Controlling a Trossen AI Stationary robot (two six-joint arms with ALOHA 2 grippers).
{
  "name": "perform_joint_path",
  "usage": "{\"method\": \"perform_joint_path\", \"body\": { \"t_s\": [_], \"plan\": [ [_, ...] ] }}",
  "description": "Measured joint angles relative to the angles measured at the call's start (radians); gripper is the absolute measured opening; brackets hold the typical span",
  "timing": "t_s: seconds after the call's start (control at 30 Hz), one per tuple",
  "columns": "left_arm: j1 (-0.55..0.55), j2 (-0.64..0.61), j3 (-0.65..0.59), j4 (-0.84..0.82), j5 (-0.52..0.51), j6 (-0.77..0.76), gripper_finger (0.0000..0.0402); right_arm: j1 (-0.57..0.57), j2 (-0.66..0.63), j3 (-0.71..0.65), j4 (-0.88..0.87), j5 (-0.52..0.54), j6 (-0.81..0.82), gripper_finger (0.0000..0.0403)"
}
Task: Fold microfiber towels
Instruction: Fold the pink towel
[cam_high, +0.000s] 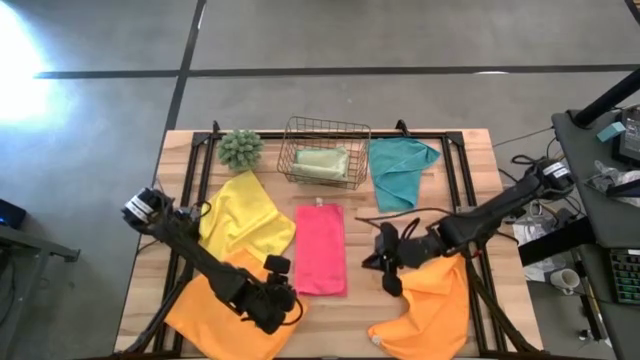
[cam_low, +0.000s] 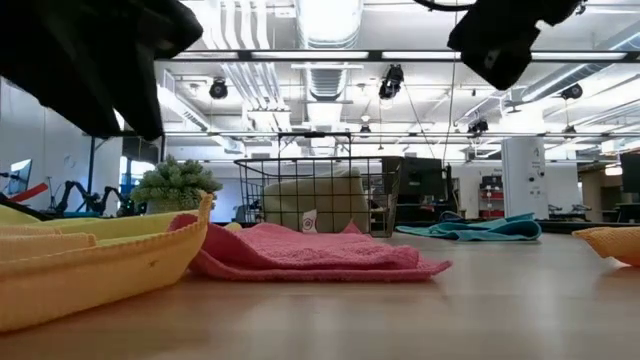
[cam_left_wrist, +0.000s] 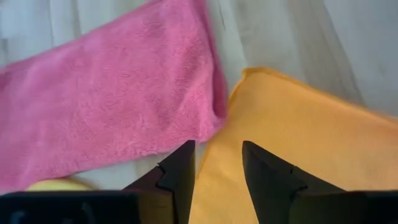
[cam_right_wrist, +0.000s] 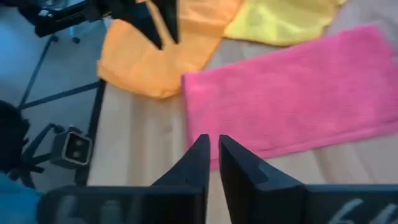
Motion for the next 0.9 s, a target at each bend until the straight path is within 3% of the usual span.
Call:
{"method": "perform_joint_path", "body": {
  "t_s": [0.2, 0.4, 0.63, 0.9],
  "plan": [
    [-0.004, 0.063, 0.007, 0.044, 0.046, 0.000, 0.0118, 0.037, 0.087, 0.000, 0.074, 0.001, 0.011, 0.0101],
    [-0.005, 0.095, 0.021, 0.049, 0.036, 0.000, 0.0118, 0.070, 0.206, 0.000, 0.190, 0.000, -0.100, 0.0153],
    [-0.001, 0.130, 0.016, 0.050, -0.008, 0.000, 0.0118, 0.080, 0.321, 0.000, 0.316, 0.001, -0.177, 0.0160],
    [0.011, 0.155, 0.016, 0.067, -0.035, 0.000, 0.0118, 0.080, 0.381, 0.000, 0.348, 0.001, -0.223, 0.0158]
  ]
}}
